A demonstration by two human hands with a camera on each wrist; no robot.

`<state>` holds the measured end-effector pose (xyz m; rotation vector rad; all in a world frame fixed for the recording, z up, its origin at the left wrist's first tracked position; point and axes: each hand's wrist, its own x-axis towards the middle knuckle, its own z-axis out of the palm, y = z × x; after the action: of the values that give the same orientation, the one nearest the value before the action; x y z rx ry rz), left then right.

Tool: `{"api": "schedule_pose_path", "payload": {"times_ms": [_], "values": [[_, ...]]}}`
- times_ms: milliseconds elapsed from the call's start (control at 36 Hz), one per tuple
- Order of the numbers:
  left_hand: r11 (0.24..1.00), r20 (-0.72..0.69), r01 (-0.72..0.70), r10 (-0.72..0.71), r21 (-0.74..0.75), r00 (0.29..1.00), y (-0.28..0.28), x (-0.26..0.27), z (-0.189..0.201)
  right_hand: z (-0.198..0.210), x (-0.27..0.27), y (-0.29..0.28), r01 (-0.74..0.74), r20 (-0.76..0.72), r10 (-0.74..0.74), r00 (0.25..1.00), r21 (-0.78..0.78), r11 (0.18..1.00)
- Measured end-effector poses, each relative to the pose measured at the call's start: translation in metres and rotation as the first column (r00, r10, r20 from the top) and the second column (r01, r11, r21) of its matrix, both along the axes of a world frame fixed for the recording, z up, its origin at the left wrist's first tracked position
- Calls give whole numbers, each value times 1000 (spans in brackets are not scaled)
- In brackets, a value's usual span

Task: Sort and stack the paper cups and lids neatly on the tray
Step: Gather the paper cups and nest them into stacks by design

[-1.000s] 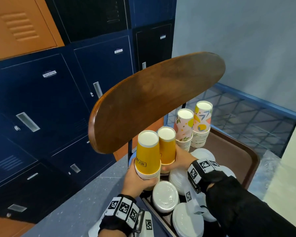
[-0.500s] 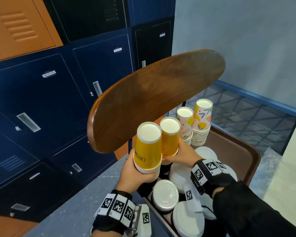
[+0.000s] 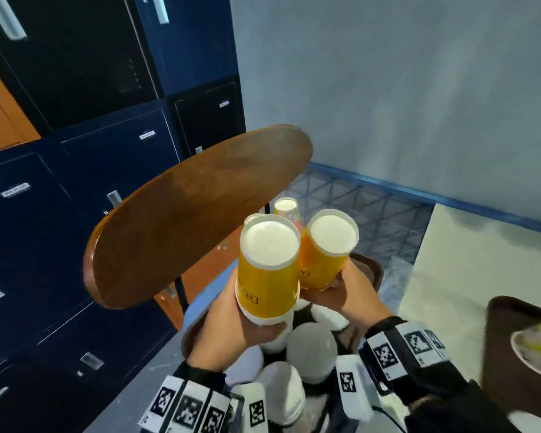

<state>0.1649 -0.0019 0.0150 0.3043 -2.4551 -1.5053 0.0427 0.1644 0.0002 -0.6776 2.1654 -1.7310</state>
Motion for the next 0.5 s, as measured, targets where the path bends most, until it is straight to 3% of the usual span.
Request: {"api": "schedule_pose_path", "payload": {"times_ms": [111, 167, 222, 389, 500], "values": [[996, 12, 73, -73, 55, 997, 6, -6, 4, -7, 1, 10, 12, 60, -10, 998, -41, 999], [982, 20, 159, -162, 105, 987, 20, -11, 8, -4, 4, 29, 54, 10, -54, 998, 11, 998], [981, -1, 164, -165, 103, 986, 28, -14, 11, 0, 6, 38, 93, 3, -93, 996, 34, 995], [926, 10, 345, -351, 155, 936, 144, -42, 3, 10, 28, 181, 328, 96, -324, 941, -32, 944], [888, 41, 437, -446, 143, 894, 223, -59, -6, 12, 51, 281, 496, 124, -492, 862, -3, 868]]}}
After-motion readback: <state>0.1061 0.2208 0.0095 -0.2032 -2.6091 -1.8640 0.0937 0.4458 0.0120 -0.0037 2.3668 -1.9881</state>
